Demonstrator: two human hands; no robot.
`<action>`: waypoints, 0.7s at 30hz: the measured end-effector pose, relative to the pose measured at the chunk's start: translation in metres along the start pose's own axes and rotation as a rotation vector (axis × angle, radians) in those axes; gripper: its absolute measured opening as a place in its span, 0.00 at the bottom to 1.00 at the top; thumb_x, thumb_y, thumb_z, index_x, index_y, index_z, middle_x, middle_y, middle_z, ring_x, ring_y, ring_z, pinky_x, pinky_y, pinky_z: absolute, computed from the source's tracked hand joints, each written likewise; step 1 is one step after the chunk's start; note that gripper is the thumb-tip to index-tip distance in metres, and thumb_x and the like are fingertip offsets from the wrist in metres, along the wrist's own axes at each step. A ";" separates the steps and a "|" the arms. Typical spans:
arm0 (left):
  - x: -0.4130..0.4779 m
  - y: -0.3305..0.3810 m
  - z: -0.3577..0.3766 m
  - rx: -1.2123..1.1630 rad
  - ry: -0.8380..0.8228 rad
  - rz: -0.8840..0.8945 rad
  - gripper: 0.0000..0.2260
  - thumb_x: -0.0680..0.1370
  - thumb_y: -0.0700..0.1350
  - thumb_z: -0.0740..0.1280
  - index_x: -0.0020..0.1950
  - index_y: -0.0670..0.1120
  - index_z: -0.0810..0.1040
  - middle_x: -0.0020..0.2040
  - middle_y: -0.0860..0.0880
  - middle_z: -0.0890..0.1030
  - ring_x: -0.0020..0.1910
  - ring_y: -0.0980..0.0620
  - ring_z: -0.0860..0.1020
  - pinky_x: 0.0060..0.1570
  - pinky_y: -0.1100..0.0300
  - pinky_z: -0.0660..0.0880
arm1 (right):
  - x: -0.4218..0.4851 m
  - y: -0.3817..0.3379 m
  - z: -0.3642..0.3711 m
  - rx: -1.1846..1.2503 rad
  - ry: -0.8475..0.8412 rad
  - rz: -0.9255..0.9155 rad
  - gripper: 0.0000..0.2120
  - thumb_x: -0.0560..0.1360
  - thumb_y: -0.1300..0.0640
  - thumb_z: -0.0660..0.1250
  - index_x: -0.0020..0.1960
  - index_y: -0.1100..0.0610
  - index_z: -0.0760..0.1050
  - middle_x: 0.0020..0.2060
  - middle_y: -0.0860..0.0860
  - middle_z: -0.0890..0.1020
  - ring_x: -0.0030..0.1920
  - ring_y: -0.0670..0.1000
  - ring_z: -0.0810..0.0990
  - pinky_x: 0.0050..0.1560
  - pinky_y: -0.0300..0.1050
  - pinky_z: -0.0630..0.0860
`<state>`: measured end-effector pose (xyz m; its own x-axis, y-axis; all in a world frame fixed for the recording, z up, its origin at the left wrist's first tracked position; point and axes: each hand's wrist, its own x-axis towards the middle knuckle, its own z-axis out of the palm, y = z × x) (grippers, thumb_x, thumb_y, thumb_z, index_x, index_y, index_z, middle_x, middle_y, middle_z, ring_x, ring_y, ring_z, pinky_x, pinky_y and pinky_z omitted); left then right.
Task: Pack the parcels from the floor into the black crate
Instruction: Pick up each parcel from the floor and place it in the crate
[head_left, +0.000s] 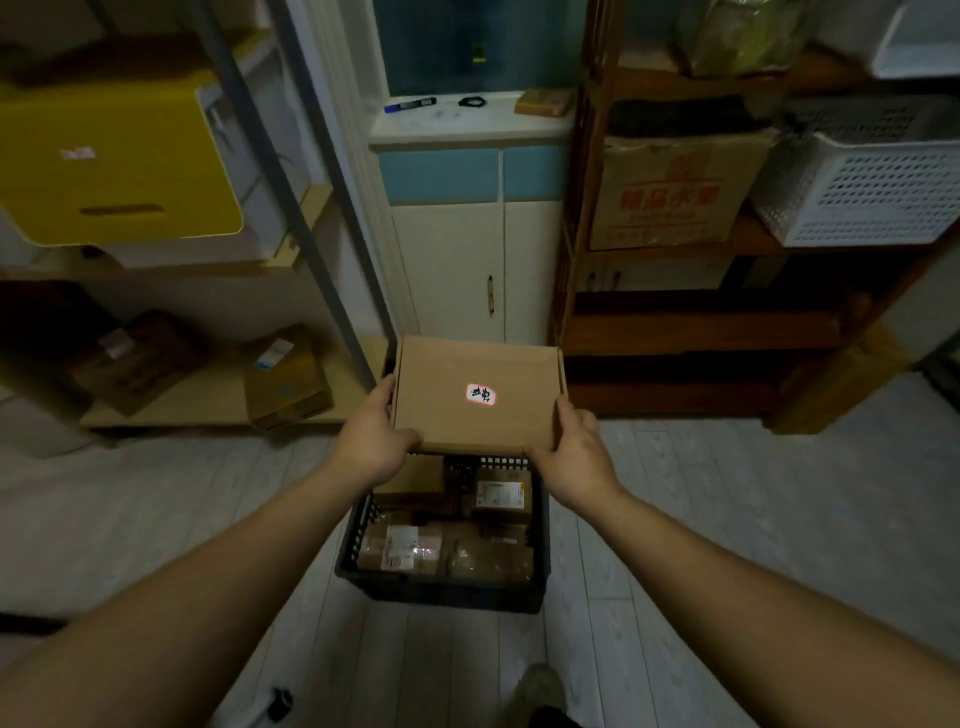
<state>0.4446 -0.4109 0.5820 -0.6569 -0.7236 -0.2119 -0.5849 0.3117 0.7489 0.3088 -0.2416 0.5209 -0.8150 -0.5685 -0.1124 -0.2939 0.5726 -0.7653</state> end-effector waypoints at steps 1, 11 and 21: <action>0.014 -0.003 0.004 0.022 -0.021 -0.008 0.36 0.72 0.39 0.70 0.75 0.51 0.55 0.68 0.48 0.72 0.64 0.47 0.72 0.60 0.53 0.70 | 0.012 0.005 0.006 -0.017 -0.017 0.017 0.35 0.76 0.54 0.65 0.75 0.46 0.50 0.66 0.51 0.63 0.52 0.45 0.65 0.51 0.38 0.68; 0.139 -0.104 0.106 0.285 -0.285 -0.010 0.27 0.74 0.43 0.69 0.70 0.47 0.64 0.58 0.46 0.76 0.48 0.54 0.73 0.39 0.65 0.72 | 0.083 0.105 0.095 -0.254 -0.230 0.179 0.28 0.75 0.51 0.66 0.71 0.53 0.60 0.68 0.58 0.60 0.58 0.57 0.72 0.57 0.46 0.74; 0.242 -0.305 0.257 0.445 -0.456 -0.090 0.24 0.77 0.41 0.63 0.72 0.46 0.63 0.71 0.43 0.64 0.63 0.43 0.72 0.62 0.53 0.71 | 0.146 0.257 0.267 -0.350 -0.250 0.279 0.23 0.78 0.54 0.61 0.71 0.54 0.59 0.72 0.56 0.55 0.65 0.57 0.67 0.63 0.45 0.70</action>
<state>0.3415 -0.5226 0.1410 -0.6750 -0.4551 -0.5808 -0.7243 0.5587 0.4040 0.2480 -0.3354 0.1385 -0.7547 -0.4649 -0.4630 -0.2663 0.8620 -0.4313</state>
